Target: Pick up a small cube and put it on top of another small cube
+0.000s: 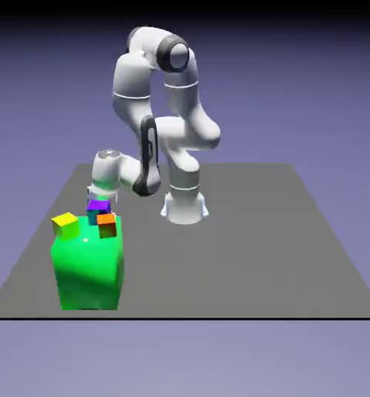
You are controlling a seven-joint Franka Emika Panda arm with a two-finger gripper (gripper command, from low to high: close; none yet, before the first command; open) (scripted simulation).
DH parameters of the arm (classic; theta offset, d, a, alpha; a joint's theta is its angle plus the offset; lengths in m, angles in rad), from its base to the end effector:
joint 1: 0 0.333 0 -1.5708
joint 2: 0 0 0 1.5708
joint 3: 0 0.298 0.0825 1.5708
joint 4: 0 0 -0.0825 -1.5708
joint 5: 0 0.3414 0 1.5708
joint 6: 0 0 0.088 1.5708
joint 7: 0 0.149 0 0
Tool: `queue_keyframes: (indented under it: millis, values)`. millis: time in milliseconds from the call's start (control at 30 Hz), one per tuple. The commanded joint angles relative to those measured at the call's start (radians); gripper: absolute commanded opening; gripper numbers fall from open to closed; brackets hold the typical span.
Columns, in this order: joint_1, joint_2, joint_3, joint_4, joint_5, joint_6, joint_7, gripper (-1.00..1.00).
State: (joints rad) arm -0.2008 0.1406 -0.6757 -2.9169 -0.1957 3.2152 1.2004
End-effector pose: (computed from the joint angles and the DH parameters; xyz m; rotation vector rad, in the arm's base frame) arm 0.2271 -0.2640 0.1593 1.8245 -2.4653 0.2942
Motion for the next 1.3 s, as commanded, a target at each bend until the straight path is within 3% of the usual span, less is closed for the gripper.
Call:
queue_keyframes:
  millis: [0, 133, 233, 467, 933, 1133, 1167, 1267]
  values:
    - [0.035, -0.017, -0.036, -0.005, -0.004, -0.013, 0.002, -1.0]
    - [0.174, -0.086, -0.181, -0.026, -0.026, -0.064, 0.014, -1.0]
    - [0.15, -0.094, -0.214, -0.003, -0.01, -0.063, 0.032, -1.0]
    - [-0.05, -0.266, -0.059, 0.233, 0.075, -0.367, -0.031, -1.0]
    - [-0.093, -0.57, 0.428, 0.424, 0.055, -0.969, -0.295, -1.0]
    - [-0.09, -0.446, 0.405, 0.343, 0.065, -0.765, -0.307, -1.0]
    - [-0.09, -0.446, 0.405, 0.343, 0.065, -0.765, -0.307, 1.0]
    - [-0.092, -0.499, 0.415, 0.377, 0.061, -0.852, -0.301, 1.0]
